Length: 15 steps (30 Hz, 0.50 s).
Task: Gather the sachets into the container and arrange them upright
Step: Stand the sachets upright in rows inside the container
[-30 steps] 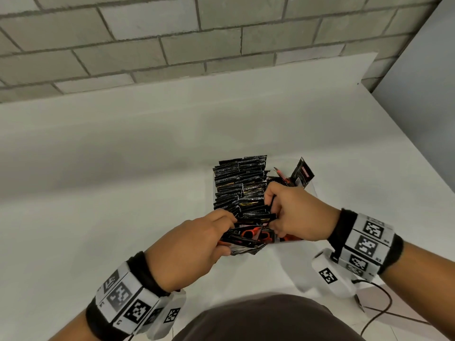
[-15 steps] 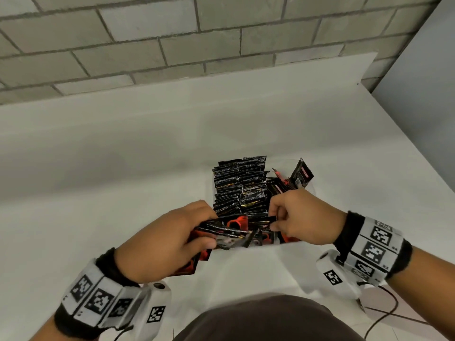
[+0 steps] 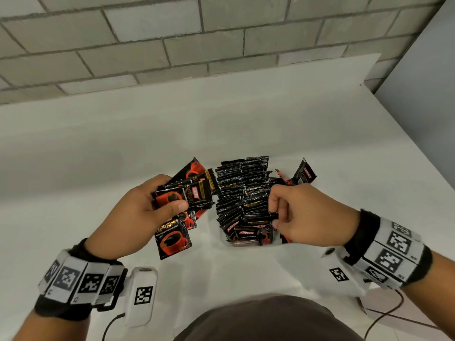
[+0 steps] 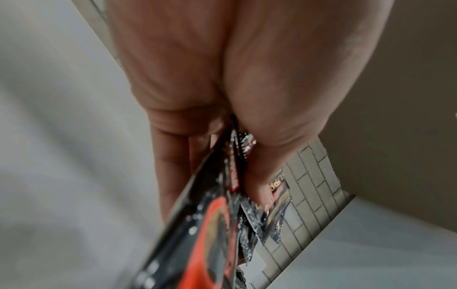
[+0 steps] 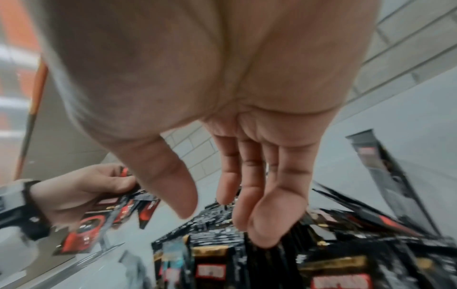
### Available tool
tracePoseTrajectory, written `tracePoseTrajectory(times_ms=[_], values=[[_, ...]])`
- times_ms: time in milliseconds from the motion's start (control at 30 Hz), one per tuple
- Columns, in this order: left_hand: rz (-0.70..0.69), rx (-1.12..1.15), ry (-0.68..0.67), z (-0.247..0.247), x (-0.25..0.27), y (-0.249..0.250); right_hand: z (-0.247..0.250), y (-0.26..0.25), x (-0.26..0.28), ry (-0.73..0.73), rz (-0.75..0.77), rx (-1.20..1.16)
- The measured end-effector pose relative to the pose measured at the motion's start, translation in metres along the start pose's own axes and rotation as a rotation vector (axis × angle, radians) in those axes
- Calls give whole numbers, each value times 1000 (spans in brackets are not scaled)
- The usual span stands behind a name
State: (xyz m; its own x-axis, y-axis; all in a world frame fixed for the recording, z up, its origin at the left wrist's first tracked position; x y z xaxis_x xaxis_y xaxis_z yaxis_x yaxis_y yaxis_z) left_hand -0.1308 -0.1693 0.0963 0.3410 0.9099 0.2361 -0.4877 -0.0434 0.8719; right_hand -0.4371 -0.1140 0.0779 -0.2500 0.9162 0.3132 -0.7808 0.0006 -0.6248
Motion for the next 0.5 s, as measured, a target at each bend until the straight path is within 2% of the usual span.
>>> tracePoseTrajectory(times_ms=[133, 267, 500], values=[[-3, 19, 3, 0, -3, -1, -16, -25, 1, -28, 48, 136], [-10, 9, -1, -2, -3, 1, -35, -29, -11, -99, 89, 212], [0, 21, -1, -2, 0, 0, -36, -23, -17, -21, 90, 0]])
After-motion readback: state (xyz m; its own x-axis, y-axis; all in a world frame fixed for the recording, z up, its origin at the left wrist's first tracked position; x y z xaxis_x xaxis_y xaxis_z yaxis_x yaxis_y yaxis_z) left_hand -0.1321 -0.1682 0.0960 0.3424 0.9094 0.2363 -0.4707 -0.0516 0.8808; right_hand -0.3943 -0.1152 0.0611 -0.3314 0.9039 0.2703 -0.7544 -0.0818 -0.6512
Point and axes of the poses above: each hand's wrist, its own x-axis away from the middle knuckle, its own z-axis out of the back of the hand, y = z × x, the point moved 2 cm from there along -x, towards the middle knuckle, and after that the axes turned 1 degree about -x, right-handed, at the moved point
